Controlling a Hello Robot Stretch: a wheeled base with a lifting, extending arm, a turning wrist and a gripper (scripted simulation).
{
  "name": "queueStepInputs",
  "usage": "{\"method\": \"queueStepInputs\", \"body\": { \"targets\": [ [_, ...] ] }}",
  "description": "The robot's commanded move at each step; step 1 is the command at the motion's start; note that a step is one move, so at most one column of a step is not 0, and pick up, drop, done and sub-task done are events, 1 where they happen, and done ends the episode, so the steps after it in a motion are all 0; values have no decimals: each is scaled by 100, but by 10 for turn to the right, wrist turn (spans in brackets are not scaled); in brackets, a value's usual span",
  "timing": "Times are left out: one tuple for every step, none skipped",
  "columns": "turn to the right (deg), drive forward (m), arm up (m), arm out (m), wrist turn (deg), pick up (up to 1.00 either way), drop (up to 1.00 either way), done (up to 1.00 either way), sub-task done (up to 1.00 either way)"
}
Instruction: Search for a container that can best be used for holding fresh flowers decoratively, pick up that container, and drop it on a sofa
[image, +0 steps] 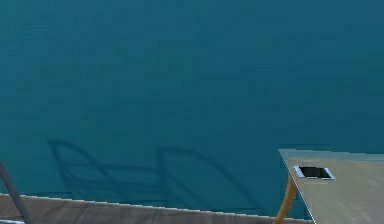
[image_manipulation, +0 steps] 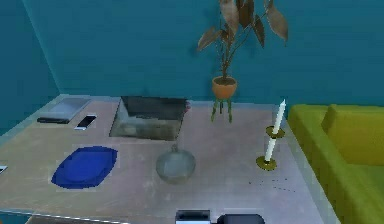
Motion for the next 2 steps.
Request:
{"method": "queueStepInputs", "body": {
  "targets": [
    [0, 0, 0, 26, 0, 0, 0, 0, 0],
    [0, 0, 0, 0, 450, 0, 0, 0, 0]
  ]
}}
